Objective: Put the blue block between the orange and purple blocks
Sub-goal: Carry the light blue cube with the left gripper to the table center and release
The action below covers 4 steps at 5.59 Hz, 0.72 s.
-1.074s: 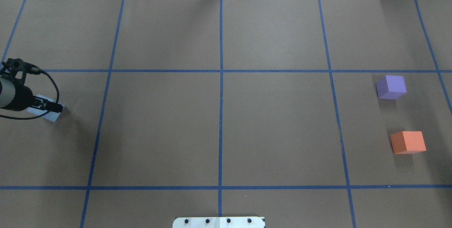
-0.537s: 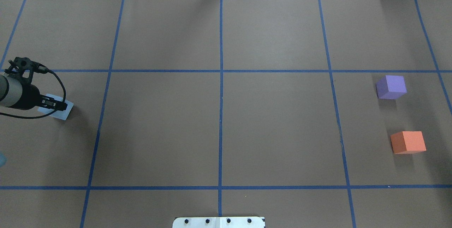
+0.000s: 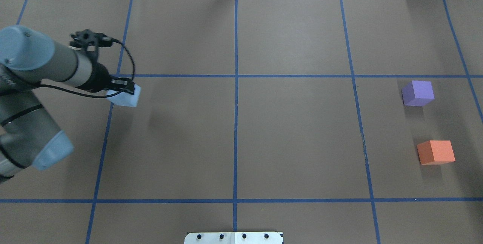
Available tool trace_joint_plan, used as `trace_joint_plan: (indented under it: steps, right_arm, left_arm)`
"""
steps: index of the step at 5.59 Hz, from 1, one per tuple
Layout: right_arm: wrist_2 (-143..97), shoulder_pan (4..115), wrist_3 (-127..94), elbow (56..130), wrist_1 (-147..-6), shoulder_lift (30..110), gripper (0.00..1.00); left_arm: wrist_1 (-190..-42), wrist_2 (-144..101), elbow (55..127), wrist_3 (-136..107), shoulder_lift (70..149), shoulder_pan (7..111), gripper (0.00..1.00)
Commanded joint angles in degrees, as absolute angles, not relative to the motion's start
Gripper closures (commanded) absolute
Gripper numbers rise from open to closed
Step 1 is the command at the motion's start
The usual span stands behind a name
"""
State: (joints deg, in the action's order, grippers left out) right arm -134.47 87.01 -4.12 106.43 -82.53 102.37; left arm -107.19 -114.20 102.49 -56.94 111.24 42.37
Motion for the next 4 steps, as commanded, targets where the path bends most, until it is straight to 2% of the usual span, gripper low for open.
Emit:
trace_joint_plan:
  steps: [1,2,3,4]
  right_arm:
    - [-134.39,87.01,-4.22,106.44,-82.62,102.22,0.0]
    - [-134.3,86.92,-4.22,106.26,-82.62,102.13,0.0]
    - [-134.38,86.92,-4.22,106.26,-82.62,102.13,0.0]
    - [-134.38,86.92,-4.22,106.26,-82.62,102.13,0.0]
  left_arm:
    - [-91.54,-108.25,93.85,-66.4,133.05,33.97,1.0]
    - [-92.02,-106.19,82.99,-71.32,141.94,30.97,1.0]
    - [-92.72,-106.09,78.44,-71.89,144.12,29.55,0.86]
    - [-93.68,-106.08,77.27,-71.89,143.97,29.18,0.56]
